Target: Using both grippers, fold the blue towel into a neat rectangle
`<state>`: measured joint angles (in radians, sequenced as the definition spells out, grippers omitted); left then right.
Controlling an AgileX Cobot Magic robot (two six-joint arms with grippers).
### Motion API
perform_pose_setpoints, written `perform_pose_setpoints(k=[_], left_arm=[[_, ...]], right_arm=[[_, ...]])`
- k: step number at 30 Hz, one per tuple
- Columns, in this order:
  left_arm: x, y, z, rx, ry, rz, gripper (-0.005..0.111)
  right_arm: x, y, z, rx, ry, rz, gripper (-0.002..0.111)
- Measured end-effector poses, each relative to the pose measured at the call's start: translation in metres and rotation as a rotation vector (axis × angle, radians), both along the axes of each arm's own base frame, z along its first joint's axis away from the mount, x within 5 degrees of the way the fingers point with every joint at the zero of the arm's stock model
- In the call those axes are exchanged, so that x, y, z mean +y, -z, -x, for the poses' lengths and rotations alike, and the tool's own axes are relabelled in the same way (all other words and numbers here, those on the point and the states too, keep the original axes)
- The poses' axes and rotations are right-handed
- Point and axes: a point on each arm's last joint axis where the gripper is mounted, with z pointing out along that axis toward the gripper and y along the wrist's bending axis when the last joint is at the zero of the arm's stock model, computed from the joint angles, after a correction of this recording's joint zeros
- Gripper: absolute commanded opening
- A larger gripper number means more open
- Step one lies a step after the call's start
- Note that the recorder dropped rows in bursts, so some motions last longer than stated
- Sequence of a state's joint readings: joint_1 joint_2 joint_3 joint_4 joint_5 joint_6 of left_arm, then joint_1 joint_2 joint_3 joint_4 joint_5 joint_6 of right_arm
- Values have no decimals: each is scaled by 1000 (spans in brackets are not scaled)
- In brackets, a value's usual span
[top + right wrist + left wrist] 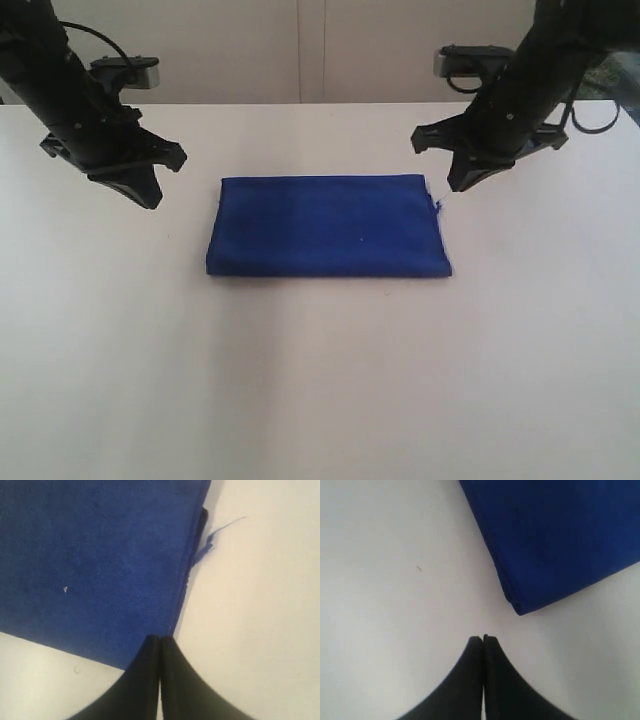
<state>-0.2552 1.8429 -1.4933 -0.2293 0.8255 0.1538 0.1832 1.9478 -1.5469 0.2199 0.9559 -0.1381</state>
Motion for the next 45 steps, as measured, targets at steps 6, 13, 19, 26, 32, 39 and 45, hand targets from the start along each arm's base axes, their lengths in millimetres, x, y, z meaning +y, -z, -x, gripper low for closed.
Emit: perform_pose_setpoints(k=[6,13,19,26,32,39,45], left_arm=[[3,-20,7,-43,-6,16,0],[22,-24,13,-20,-92,27,0],[41,-33,41,-50,-157,36,0],[55,-59,99,-203,-172,34,0],[67,-78,159,-391,-195,67,0],[82,-72,222,-531,-193,53,0],[86,-67,253,-496,-166,42,0]], right_arm=[[-31,-16,13,-11,68,-2,0],[-73,-18,42,3,179,3,0],[-87,-39,83,-109,231,13,0],[-88,-71,146,-324,257,9,0],[-87,-94,209,-533,262,5,0],[-86,-95,279,-734,264,-5,0],[-86,-84,308,-883,278,-13,0]])
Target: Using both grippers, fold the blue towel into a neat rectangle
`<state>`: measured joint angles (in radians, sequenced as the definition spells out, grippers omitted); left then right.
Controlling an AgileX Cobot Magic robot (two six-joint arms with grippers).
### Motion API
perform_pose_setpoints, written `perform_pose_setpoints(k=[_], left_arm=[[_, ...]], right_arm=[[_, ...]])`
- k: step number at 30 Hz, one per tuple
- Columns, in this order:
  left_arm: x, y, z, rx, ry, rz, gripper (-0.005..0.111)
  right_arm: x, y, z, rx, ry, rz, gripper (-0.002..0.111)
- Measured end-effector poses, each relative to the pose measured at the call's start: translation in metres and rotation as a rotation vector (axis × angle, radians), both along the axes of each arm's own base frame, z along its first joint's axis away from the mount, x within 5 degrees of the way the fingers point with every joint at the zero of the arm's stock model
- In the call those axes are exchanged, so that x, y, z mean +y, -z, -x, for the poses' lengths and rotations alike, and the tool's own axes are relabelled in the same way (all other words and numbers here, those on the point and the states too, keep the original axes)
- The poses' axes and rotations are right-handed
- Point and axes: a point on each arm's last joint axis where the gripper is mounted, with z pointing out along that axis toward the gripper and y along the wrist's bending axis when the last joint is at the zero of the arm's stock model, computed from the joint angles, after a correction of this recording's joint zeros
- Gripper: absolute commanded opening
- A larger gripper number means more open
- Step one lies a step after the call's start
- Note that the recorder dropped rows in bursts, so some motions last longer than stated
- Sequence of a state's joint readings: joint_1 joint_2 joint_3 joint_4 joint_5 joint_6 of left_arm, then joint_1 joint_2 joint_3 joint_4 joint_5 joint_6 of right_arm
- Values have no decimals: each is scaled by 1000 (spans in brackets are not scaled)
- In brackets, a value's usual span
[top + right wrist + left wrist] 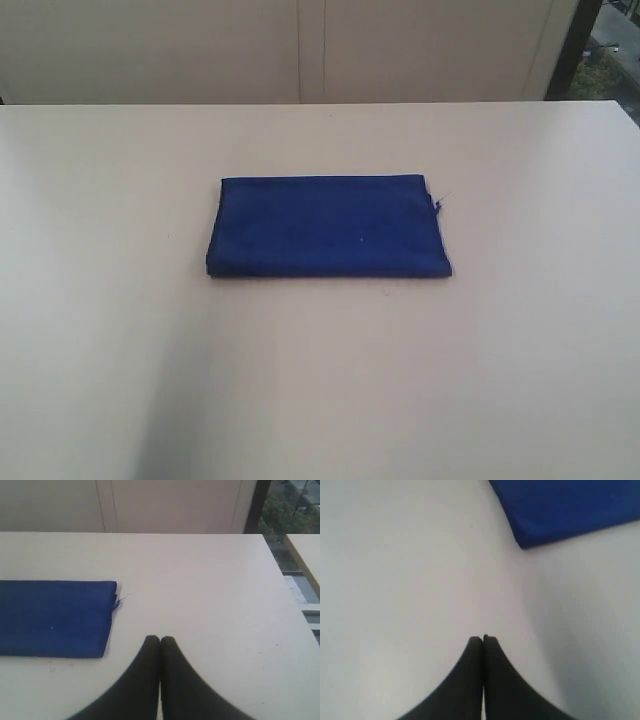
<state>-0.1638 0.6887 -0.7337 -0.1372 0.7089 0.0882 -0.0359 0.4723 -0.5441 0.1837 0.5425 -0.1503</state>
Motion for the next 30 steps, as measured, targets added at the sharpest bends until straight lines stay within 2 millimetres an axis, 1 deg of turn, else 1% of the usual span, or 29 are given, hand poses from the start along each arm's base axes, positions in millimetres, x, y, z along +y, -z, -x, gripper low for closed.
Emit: perform_pose_setpoints(k=[3,7,25,28,30], left_arm=[[0,3,7,50,13,-10,0],[1,4,9,69,18,-13,0],[1,4,10,73,19,-14,0],[1,4,10,73,19,-14,0],[1,4,10,73,19,-14,0]], right_arm=[[0,1,8,-30,0,2,0],[0,0,14,-57,0,3,0],[0,-1,16,-65,0,5,0],[-1,-2,20,-88,9,44,0],[-3,0,23,-96,16,78,0]])
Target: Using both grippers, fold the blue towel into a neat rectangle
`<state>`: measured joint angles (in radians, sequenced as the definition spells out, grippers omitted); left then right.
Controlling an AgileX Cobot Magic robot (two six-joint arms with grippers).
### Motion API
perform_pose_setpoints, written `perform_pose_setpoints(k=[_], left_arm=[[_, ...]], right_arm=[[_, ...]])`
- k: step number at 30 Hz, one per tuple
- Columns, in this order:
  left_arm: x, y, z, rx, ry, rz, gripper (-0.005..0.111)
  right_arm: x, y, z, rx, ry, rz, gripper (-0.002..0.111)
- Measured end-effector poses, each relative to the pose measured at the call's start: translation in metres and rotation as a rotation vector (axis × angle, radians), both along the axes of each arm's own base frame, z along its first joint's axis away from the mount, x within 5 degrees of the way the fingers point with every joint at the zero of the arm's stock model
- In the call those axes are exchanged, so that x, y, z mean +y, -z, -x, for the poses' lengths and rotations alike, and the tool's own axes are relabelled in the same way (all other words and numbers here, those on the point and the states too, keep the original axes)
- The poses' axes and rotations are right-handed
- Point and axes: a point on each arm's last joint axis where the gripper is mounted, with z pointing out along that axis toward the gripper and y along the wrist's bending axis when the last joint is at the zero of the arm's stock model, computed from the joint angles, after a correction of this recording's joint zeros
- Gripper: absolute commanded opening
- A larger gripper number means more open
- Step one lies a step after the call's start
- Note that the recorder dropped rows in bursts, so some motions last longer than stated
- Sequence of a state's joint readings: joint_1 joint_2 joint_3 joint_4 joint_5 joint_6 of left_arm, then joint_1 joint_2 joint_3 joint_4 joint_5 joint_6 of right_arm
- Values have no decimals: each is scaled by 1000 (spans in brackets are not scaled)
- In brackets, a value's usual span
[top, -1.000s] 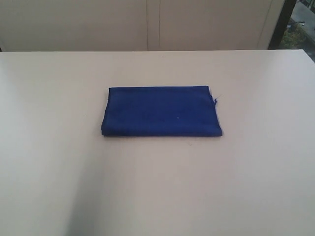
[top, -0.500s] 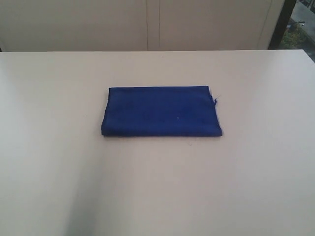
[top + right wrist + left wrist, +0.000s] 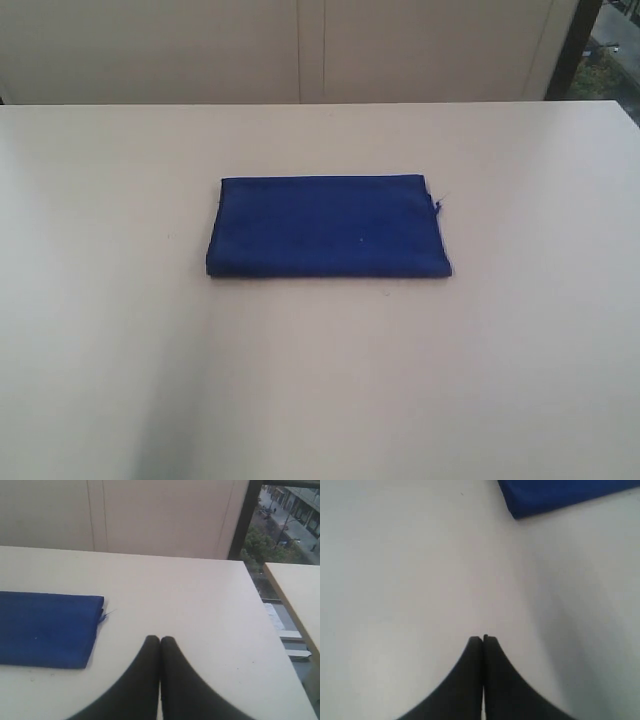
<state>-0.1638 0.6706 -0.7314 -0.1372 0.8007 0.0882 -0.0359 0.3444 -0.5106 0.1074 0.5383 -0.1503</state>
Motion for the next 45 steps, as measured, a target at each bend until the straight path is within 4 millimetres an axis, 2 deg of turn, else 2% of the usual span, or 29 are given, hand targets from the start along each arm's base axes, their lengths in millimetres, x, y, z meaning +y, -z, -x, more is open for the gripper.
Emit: perform_pose_setpoints(k=[10,13,20,27,34,45], left_arm=[[0,0,0,0,0,0,0],[0,0,0,0,0,0,0],[0,0,0,0,0,0,0],[0,0,0,0,0,0,0],[0,0,0,1,0,-2,0],[0,0,0,1,0,-3,0]], right_arm=[[-3,14,9,-20,46,-37,0],[-3,29,7,16,50,-36,0],[-3,80,15,47,52,-35,0],[-3,97,22,-67,53,-32,0],[-3,130,19,8,55,-30,0],[-3,131,19,-6,56,-29,0]])
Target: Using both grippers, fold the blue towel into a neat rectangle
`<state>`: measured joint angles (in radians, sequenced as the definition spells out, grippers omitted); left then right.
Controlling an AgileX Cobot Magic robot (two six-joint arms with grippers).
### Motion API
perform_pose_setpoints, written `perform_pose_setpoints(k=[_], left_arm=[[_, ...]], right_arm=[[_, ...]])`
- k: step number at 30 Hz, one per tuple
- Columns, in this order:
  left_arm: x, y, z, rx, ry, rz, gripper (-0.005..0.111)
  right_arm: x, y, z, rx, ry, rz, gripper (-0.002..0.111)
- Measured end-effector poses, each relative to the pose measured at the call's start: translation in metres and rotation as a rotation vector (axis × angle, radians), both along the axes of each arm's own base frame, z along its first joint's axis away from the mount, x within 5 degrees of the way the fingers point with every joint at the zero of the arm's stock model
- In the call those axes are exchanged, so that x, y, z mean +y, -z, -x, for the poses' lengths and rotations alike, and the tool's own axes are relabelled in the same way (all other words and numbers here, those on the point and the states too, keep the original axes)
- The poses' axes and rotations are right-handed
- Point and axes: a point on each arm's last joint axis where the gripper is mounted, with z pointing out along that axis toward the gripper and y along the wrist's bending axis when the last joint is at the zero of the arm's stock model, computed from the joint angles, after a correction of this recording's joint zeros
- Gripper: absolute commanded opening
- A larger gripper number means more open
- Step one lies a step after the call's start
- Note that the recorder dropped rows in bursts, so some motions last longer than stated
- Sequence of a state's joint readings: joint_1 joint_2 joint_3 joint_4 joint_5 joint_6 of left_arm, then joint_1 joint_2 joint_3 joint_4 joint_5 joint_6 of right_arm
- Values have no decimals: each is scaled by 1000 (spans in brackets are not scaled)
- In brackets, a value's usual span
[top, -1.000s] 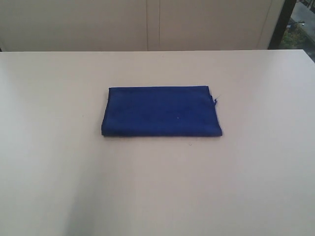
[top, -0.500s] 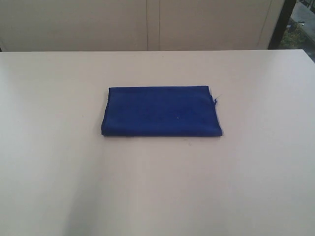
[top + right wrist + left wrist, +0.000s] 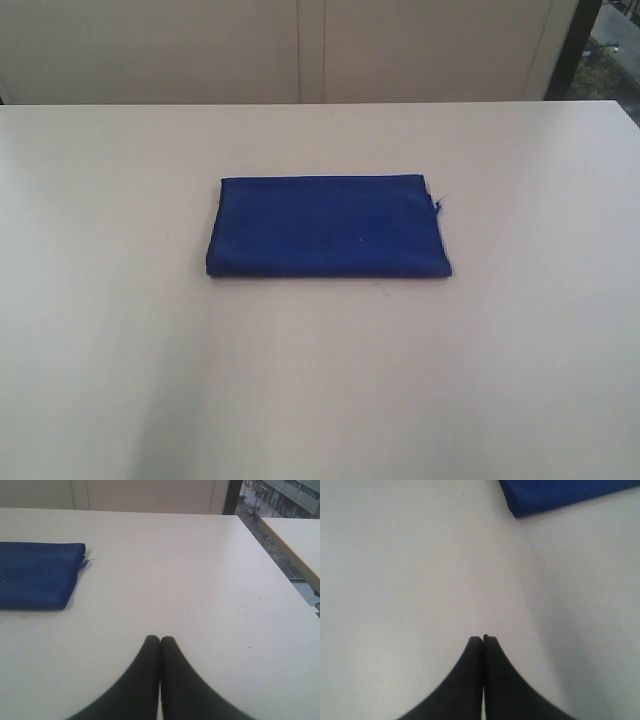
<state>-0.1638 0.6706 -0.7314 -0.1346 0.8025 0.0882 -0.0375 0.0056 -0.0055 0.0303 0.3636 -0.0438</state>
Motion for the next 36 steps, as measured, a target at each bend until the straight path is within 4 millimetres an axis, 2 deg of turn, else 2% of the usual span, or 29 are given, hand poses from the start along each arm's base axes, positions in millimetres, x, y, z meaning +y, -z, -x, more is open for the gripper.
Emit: perform_pose_setpoints(k=[16,20,26,29,32,36], left_arm=[[1,-1,-1,-15,-4,-10,0],[3,-4,-3,-84,-16,-18,0],[14,-2,7,-249,-118,-5,0],[23,24,23,-306,-238,11,0],[25,52,38,-329,-273,11,0],[27,109,48,-360,-297,13,0]], right_arm=[[0,0,0,0,0,2,0],[0,0,0,0,0,2,0],[0,0,0,0,0,2,0],[0,0,0,0,0,2,0],[0,0,0,0,0,2,0],[0,0,0,0,0,2,0]])
